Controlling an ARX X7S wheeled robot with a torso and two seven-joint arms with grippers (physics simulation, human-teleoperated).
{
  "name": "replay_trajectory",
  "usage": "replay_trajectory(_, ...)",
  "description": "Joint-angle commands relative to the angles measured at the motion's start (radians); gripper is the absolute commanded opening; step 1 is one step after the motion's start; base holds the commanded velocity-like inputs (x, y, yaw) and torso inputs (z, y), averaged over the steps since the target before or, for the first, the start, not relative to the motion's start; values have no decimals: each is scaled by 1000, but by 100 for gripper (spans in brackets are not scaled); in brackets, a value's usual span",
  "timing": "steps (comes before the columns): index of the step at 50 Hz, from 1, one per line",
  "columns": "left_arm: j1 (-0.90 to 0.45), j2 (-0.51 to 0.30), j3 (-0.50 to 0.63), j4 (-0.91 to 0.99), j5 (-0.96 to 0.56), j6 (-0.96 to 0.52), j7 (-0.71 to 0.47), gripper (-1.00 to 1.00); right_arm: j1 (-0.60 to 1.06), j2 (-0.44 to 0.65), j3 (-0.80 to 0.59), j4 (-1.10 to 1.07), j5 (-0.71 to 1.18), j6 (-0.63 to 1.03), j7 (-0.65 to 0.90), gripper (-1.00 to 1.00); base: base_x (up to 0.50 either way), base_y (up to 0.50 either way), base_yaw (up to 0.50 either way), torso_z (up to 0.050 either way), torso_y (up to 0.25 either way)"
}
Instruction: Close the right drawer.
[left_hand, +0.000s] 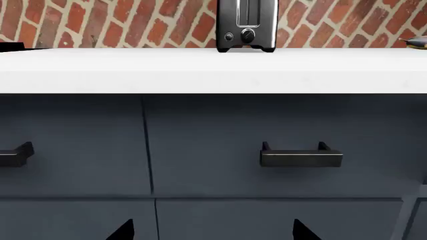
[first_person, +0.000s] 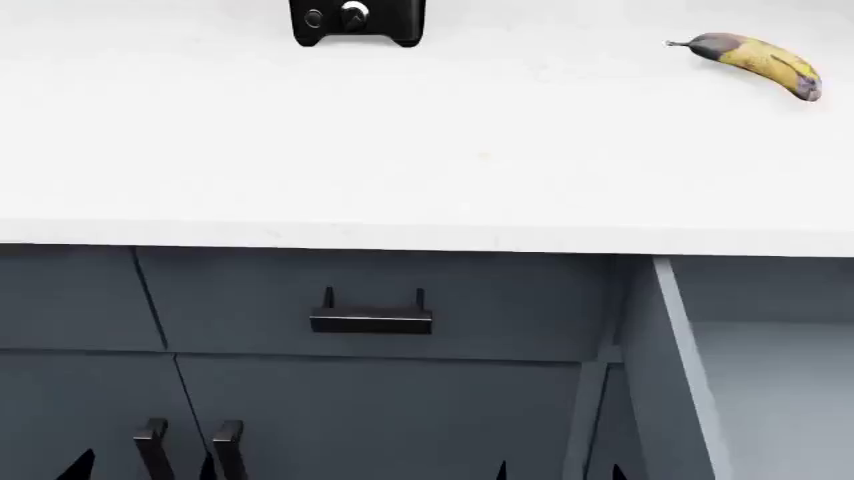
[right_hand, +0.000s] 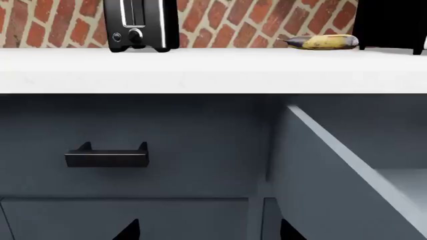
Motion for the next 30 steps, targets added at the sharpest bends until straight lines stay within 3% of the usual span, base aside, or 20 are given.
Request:
replay_trajectory(1,-7,-14,0,-7,-33,-8,-27,100,1,16,-24,-3,4,5,24,100,0,0,0,0,0)
replay_trajectory(26,-17,-73,78,-21,-53,-27,-94,100,12,72,-93,4,56,9,78,100,0,0,0,0,0)
replay_trajectory(30,-21,-74,85,-20,-56,-30,-103,100,11,78,-99,6,65,-1,78,100,0,482,0,0,0)
